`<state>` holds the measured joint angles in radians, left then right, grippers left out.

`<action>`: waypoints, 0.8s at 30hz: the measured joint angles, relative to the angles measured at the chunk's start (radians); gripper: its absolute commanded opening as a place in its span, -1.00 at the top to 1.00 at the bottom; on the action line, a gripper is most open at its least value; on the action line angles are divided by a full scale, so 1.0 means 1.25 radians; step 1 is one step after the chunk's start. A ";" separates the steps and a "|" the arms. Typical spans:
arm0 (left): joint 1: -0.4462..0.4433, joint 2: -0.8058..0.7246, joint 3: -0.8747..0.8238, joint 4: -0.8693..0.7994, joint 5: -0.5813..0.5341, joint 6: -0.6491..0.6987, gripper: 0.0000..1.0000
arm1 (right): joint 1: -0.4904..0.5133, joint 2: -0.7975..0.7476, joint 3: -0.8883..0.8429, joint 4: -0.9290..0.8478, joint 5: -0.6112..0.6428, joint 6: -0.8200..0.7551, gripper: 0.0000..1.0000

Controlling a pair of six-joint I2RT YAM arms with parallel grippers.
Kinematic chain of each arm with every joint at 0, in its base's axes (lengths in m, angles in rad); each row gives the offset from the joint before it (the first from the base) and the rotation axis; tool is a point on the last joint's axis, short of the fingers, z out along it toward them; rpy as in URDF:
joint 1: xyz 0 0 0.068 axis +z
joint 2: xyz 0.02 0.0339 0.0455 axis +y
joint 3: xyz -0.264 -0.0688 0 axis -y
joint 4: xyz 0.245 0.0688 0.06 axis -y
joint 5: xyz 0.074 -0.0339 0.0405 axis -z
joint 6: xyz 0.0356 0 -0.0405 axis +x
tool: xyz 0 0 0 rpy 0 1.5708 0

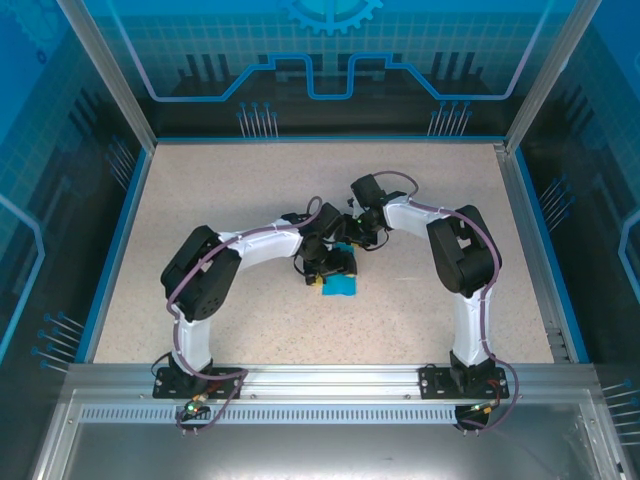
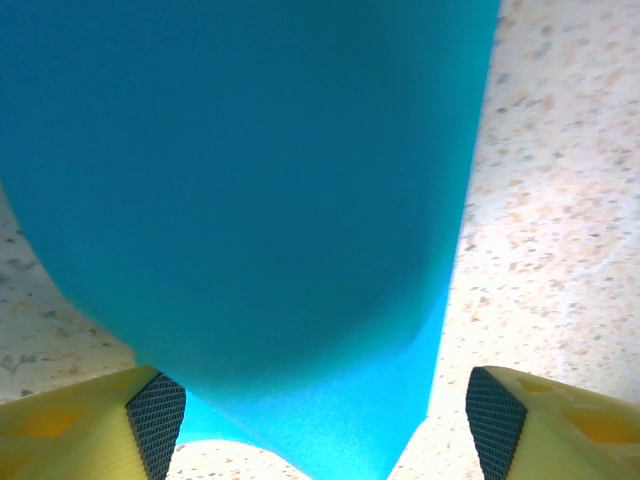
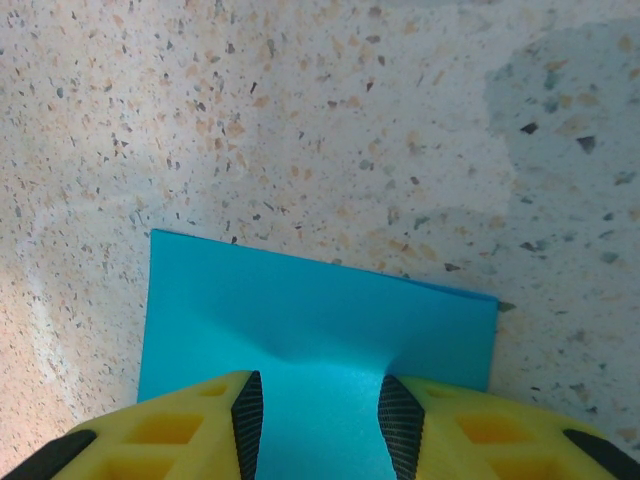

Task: Fold a paper plane with a square sheet of paper (pick it up from the middle)
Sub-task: Fold the triangle a second time at the center of the table.

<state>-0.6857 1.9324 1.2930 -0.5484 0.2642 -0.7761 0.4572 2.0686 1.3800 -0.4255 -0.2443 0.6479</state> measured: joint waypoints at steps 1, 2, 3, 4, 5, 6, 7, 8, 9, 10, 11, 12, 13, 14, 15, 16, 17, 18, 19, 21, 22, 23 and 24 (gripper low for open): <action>0.000 -0.006 0.000 0.006 0.000 0.000 -0.54 | 0.000 0.000 0.000 0.000 0.000 0.000 0.17; 0.000 -0.010 0.000 0.009 0.000 0.000 -0.54 | 0.000 0.000 0.000 0.000 0.000 0.000 0.17; 0.000 -0.015 0.000 0.016 0.000 0.000 -0.54 | 0.000 0.000 0.000 0.000 0.000 0.000 0.17; 0.000 -0.018 0.000 0.022 0.000 0.000 -0.53 | 0.000 0.000 0.000 0.000 0.000 0.000 0.17; 0.000 -0.019 0.000 0.027 0.000 0.000 -0.53 | 0.000 0.000 0.000 0.000 0.000 0.000 0.17; 0.001 -0.019 0.000 0.033 0.000 0.000 -0.53 | 0.000 0.000 0.000 0.000 0.000 0.000 0.17; 0.001 -0.019 -0.001 0.040 0.000 0.000 -0.53 | 0.000 0.000 0.000 0.000 0.000 0.000 0.17; 0.002 -0.019 -0.003 0.044 0.000 0.000 -0.53 | 0.000 0.000 0.000 0.000 0.000 0.000 0.17; 0.003 -0.019 -0.005 0.048 0.000 0.000 -0.53 | 0.000 0.000 0.000 0.000 0.000 0.000 0.17; 0.005 -0.019 -0.008 0.052 0.000 0.000 -0.53 | 0.000 0.000 0.000 0.000 0.000 0.000 0.17; 0.007 -0.019 -0.011 0.058 0.000 0.000 -0.53 | 0.000 0.000 0.000 0.000 0.000 0.000 0.17; 0.010 -0.019 -0.015 0.065 0.000 0.000 -0.53 | 0.000 0.000 0.000 0.000 0.000 0.000 0.17; 0.013 -0.019 -0.019 0.073 0.000 0.001 -0.53 | 0.000 0.000 0.000 0.000 0.000 0.000 0.17; 0.018 -0.019 -0.024 0.079 -0.001 0.001 -0.54 | 0.000 0.000 0.000 0.000 0.000 0.000 0.17; 0.023 -0.019 -0.030 0.088 -0.004 0.006 -0.54 | 0.000 0.000 0.000 0.000 0.000 0.000 0.17; 0.030 -0.020 -0.035 0.096 -0.005 0.011 -0.54 | 0.000 0.000 0.000 0.000 0.000 0.000 0.17; 0.036 -0.020 -0.041 0.104 -0.005 0.014 -0.55 | 0.000 0.000 0.000 0.000 0.000 0.000 0.17; 0.043 -0.020 -0.045 0.113 -0.005 0.019 -0.55 | 0.000 0.000 0.000 0.000 0.000 0.000 0.17; 0.050 -0.020 -0.049 0.125 -0.005 0.023 -0.55 | 0.000 0.000 0.000 0.000 0.000 0.000 0.17; 0.061 -0.020 -0.053 0.144 -0.005 0.035 -0.54 | 0.000 0.000 0.000 0.000 0.000 0.000 0.17; 0.066 -0.020 -0.055 0.155 -0.002 0.039 -0.54 | 0.000 0.000 0.000 0.000 0.000 0.000 0.17; 0.070 -0.020 -0.057 0.165 0.003 0.041 -0.54 | 0.000 0.000 0.000 0.000 0.000 0.000 0.17; 0.074 -0.020 -0.059 0.177 0.009 0.042 -0.54 | 0.000 0.000 0.000 0.000 0.000 0.000 0.17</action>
<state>-0.5926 1.9079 1.2190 -0.3271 0.2752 -0.7235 0.4568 2.0686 1.3800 -0.4255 -0.2447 0.6479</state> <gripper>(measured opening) 0.769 0.415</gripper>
